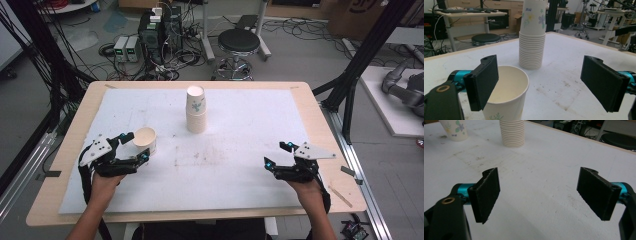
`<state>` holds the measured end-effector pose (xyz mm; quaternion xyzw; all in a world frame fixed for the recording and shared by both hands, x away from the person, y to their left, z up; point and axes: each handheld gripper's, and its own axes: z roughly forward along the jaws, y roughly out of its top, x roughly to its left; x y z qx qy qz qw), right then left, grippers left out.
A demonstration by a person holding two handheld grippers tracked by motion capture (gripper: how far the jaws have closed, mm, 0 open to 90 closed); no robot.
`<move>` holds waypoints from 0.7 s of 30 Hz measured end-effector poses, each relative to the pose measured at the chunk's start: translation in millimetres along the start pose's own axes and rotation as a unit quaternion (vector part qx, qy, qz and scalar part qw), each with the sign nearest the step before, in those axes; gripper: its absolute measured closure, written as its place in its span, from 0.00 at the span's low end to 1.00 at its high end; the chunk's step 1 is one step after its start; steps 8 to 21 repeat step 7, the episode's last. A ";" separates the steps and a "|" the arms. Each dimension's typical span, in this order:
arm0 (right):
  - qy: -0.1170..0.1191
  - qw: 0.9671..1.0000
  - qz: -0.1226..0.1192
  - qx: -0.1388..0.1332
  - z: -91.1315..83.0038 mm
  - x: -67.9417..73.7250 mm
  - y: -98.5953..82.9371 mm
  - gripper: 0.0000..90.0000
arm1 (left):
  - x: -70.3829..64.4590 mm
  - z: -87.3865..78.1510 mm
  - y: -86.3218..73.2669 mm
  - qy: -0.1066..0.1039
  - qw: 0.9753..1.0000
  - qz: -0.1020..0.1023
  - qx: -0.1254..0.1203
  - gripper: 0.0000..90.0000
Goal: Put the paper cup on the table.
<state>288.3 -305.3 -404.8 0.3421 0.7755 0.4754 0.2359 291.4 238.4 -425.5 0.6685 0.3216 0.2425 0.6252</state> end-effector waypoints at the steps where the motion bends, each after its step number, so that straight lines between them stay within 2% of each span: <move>1: 0.000 1.000 0.000 -0.001 -0.1 -0.2 0.1 0.21 | 0.0 -0.4 0.1 0.001 1.000 0.001 0.001 0.17; 21: 0.000 1.000 0.001 -0.007 0.5 -1.1 0.9 0.21 | 1.7 -3.9 -0.1 0.006 1.000 0.001 0.000 0.17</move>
